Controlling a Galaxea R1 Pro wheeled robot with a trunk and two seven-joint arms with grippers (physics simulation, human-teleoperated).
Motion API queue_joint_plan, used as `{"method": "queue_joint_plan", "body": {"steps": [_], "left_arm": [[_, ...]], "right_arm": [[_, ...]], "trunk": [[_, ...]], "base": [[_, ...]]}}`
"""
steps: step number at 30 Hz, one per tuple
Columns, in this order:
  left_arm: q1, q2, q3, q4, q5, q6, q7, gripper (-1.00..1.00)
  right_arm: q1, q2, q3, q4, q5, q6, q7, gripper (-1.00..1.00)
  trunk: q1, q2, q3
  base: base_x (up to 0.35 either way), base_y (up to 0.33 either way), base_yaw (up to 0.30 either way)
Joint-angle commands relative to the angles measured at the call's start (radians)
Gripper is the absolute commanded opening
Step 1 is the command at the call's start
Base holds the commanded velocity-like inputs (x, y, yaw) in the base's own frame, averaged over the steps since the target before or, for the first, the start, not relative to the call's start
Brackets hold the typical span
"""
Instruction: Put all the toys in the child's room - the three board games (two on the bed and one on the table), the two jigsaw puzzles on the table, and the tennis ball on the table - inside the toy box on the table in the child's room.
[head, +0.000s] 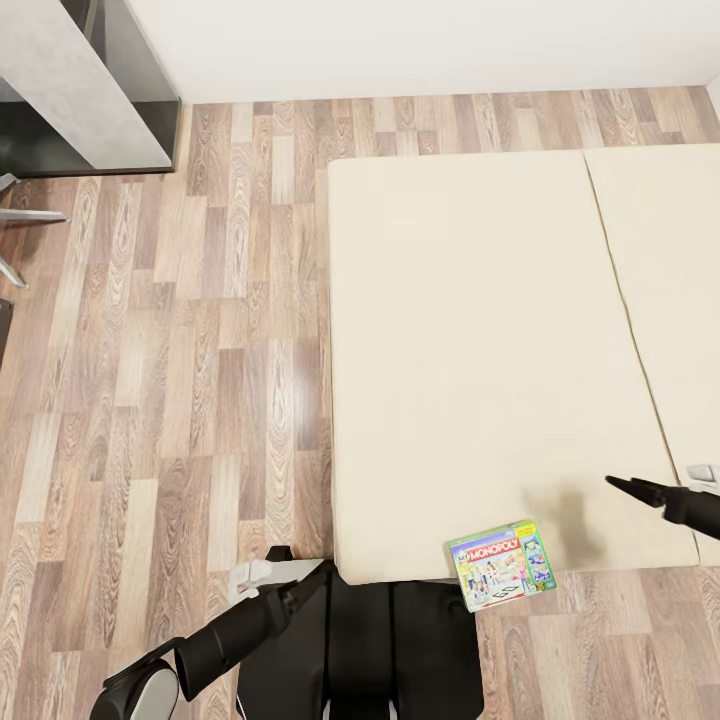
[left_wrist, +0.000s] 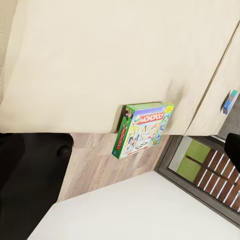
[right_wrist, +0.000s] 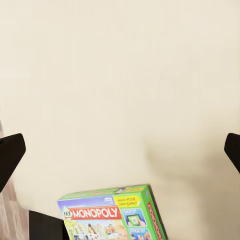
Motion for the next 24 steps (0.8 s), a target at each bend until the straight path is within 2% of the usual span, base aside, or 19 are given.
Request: {"method": "queue_joint_plan", "body": {"steps": [1,8,24], "left_arm": [[0.0,0.0,0.001,-0.001,0.006,0.007,0.0,1.0],[0.0,0.0,0.002,-0.001,0.006,0.007,-0.001,1.0],[0.0,0.001,0.002,-0.001,0.006,0.008,-0.003,1.0]], "right_arm": [[0.004,0.001,-0.006,-0.009,-0.003,0.011,0.007,1.0],[0.015,0.007,-0.018,-0.033,-0.001,0.02,0.024,1.0],[0.02,0.011,-0.019,-0.049,0.004,0.032,0.029,1.0]], "trunk": [[0.001,-0.001,-0.001],[0.001,-0.001,-0.001],[0.001,-0.001,0.0]], "base": [[0.0,0.0,0.0],[0.0,0.0,0.0],[0.0,0.0,0.0]]}}
